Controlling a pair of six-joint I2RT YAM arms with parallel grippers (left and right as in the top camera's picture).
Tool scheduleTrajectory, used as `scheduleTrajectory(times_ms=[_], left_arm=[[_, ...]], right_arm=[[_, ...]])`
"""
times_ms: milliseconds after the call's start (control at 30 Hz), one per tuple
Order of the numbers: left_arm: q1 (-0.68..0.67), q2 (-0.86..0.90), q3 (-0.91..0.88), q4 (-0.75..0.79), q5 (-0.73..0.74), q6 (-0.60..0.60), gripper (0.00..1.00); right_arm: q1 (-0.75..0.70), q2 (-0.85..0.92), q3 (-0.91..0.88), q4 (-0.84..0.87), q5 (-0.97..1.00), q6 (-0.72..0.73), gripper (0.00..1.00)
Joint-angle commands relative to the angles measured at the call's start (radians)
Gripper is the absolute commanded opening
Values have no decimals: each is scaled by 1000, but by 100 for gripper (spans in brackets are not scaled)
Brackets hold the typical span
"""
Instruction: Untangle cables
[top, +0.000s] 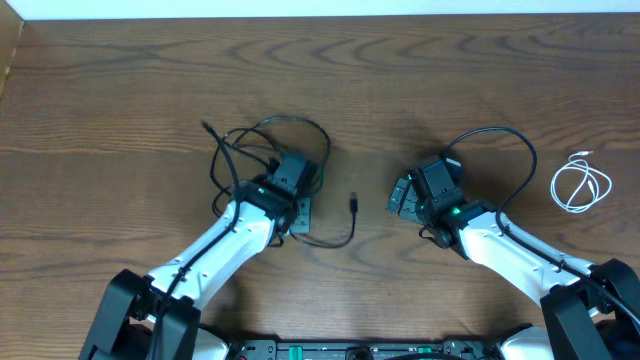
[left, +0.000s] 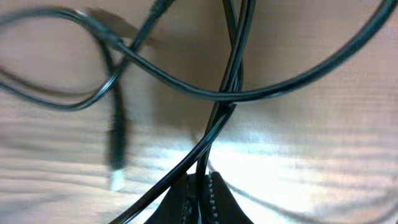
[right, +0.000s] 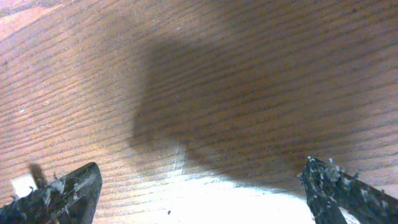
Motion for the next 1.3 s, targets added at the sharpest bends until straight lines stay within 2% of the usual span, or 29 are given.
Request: scheduleTrajectory(times_ms=[0, 133, 167, 200, 300, 433, 533, 567, 633, 733, 900, 1067, 1267], left_arm=[[5, 2, 53, -39, -179, 47, 8], [5, 2, 54, -58, -265, 54, 10], [5, 2, 54, -66, -253, 54, 25], [5, 2, 54, -69, -242, 54, 34], [5, 2, 68, -92, -201, 55, 41], [5, 2, 140, -162, -198, 54, 46], [5, 2, 161, -154, -198, 54, 47], [5, 2, 161, -146, -198, 54, 51], [6, 3, 161, -144, -206, 44, 52], [24, 4, 161, -168, -257, -80, 56], [129, 4, 161, -203, -249, -127, 58], [266, 3, 161, -206, -113, -123, 72], [319, 4, 156, -159, -13, -126, 71]], right_arm=[[-6, -11, -2, 1, 3, 14, 99], [-5, -11, -2, 2, 3, 14, 99], [-6, -11, -2, 2, 1, 14, 99], [-6, -11, -2, 2, 1, 14, 99], [-5, -11, -2, 2, 1, 14, 99], [-5, -11, -2, 2, 1, 14, 99], [-6, -11, -2, 2, 1, 14, 99], [-6, -11, -2, 2, 1, 14, 99], [-6, -11, -2, 2, 1, 14, 99], [-2, -11, -2, 3, -4, 14, 99], [-2, -11, -2, 27, -65, -8, 99], [-2, -11, -2, 59, -105, -40, 99], [-2, -11, -2, 61, -105, -39, 99]])
